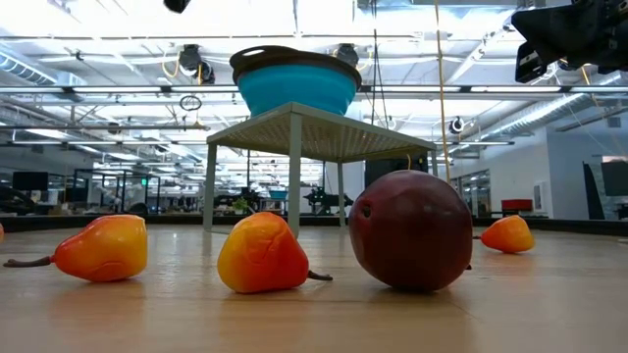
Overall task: Pick & Place Fruit
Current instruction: Put the left red pomegranate into the blue strainer bowl on the shelf
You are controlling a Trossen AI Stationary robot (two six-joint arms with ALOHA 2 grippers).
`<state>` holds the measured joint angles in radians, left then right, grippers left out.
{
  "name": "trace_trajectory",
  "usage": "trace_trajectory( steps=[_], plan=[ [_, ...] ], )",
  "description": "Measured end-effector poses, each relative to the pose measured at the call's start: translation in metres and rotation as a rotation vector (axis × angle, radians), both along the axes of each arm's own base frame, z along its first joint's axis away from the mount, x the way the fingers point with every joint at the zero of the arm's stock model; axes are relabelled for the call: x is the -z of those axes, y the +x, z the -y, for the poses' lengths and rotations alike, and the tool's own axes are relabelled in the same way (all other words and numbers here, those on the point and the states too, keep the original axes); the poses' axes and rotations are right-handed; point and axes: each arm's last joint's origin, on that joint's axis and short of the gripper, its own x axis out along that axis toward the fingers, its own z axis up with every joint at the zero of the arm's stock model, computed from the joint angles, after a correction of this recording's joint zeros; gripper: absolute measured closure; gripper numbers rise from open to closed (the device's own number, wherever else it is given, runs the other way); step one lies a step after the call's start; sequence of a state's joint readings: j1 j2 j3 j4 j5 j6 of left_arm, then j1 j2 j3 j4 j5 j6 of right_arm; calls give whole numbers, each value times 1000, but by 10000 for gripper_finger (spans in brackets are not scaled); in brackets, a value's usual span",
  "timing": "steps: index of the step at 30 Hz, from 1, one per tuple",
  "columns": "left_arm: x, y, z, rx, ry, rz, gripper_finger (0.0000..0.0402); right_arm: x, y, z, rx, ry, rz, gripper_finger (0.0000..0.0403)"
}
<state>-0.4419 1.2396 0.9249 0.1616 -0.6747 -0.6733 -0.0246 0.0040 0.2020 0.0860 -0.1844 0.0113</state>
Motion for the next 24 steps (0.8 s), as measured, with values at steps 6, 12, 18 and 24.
trace_trajectory(
  steps=[6, 12, 18, 24],
  plan=[
    [-5, 0, 2, 13, 45, 31, 207, 0, 0, 0, 0, 0, 0, 403],
    [-5, 0, 2, 12, 38, 33, 205, 0, 0, 0, 0, 0, 0, 403],
    [-5, 0, 1, 17, 178, -2, 205, 0, 0, 0, 0, 0, 0, 403],
    [-5, 0, 0, -9, 397, -61, 204, 0, 0, 0, 0, 0, 0, 403]
  ],
)
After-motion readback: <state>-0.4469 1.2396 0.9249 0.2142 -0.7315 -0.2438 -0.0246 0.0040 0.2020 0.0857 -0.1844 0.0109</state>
